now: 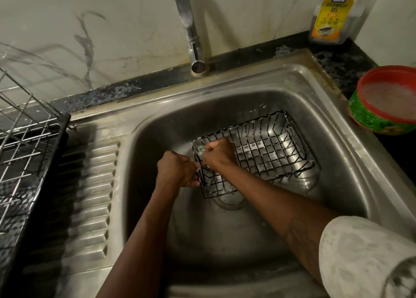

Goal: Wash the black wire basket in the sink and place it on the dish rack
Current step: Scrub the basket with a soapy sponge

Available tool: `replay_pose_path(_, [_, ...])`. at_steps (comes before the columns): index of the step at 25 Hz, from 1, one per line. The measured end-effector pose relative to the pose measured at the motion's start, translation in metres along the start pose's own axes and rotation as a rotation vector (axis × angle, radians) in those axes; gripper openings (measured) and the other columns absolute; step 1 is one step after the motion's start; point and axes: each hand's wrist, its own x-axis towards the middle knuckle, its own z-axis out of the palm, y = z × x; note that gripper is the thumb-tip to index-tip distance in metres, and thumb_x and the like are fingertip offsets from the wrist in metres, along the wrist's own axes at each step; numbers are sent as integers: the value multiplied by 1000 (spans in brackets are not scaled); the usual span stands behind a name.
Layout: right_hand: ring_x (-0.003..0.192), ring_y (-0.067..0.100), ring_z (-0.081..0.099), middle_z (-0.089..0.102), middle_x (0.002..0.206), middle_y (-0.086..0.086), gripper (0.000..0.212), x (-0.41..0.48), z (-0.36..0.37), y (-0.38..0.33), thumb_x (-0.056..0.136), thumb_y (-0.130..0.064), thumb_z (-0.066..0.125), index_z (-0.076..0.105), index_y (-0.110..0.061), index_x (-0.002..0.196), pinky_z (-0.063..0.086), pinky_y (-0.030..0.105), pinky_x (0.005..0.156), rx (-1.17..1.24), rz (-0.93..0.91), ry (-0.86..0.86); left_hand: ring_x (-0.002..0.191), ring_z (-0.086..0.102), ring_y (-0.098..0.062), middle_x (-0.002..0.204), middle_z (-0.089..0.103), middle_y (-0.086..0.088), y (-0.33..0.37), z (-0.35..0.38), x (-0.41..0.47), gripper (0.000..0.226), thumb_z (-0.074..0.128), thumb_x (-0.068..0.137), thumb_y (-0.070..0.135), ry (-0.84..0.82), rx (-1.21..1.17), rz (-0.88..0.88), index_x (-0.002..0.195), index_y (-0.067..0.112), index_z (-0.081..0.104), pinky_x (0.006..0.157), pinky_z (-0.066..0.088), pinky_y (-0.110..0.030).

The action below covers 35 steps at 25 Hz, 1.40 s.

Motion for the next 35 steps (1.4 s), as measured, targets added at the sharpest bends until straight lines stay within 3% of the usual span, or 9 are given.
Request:
replay_pose_path(3, [75, 10, 69, 75, 92, 1, 8, -1, -10, -3, 83, -10, 79, 77, -12, 91, 50, 11, 52, 25, -42, -45, 59, 69, -22, 86, 73, -12, 2, -2, -2, 8, 73, 94, 8, -32, -20, -35, 90, 11, 67, 54, 60, -36])
replay_pose_path(8, [76, 16, 70, 70, 96, 6, 14, 4, -7, 2, 82, -19, 81, 71, -15, 91, 60, 27, 60, -238, 38, -93, 56, 69, -22, 87, 72, -15, -2, -1, 0, 10, 73, 94, 7, -20, -15, 39, 93, 9, 64, 46, 57, -32])
replay_pose_path(13, [69, 17, 75, 74, 87, 10, 14, 1, -19, -13, 83, -5, 77, 71, -5, 97, 64, 35, 68, 135, 170, -225, 74, 64, -18, 93, 63, -11, 2, 3, 6, 14, 52, 107, 25, -212, 35, -83, 103, 14, 61, 37, 51, -23])
replay_pose_path(18, [66, 19, 74, 68, 95, 7, 19, -4, -14, -5, 88, -4, 72, 66, -10, 105, 62, 30, 57, -111, 181, -254, 71, 63, -19, 84, 62, -8, -2, 3, 12, 17, 48, 108, 11, -175, 31, -27, 93, 7, 55, 77, 64, -33])
replay_pose_path(21, [66, 18, 74, 73, 97, 13, 17, -6, -27, -15, 87, -2, 74, 70, -4, 103, 58, 24, 53, 122, 187, -301, 68, 64, -21, 83, 63, -11, -2, 2, 6, 12, 61, 103, 11, -129, -13, -22, 92, 9, 56, 47, 57, -31])
replay_pose_path(24, [68, 18, 73, 74, 90, 14, 16, -9, -37, -20, 83, 5, 73, 72, -2, 98, 57, 24, 53, 250, 168, -360, 69, 65, -22, 90, 67, -12, -3, 4, 7, 17, 64, 101, 9, -114, 3, 10, 85, 9, 58, 49, 57, -31])
replay_pose_path(29, [83, 20, 74, 71, 99, 7, 26, -6, -21, -13, 79, 2, 79, 70, -10, 101, 64, 32, 67, -40, 132, -286, 58, 62, -20, 84, 65, -14, -3, 2, 8, 16, 69, 98, 12, -91, -16, -54, 89, 13, 56, 36, 51, -29])
replay_pose_path(32, [82, 20, 74, 74, 91, 6, 20, -7, -28, -17, 77, 3, 79, 74, -11, 90, 64, 37, 73, 82, 50, -229, 62, 61, -20, 82, 62, -13, 0, 4, 9, 20, 70, 97, 16, -115, 9, -43, 86, 13, 54, 47, 55, -31])
replay_pose_path(35, [79, 16, 75, 76, 92, 7, 10, -8, -26, -10, 82, -3, 79, 75, -10, 89, 64, 34, 73, 137, -41, -215, 63, 63, -20, 84, 63, -11, 0, 4, 9, 11, 67, 99, 15, -103, 45, -43, 92, 11, 61, 44, 53, -31])
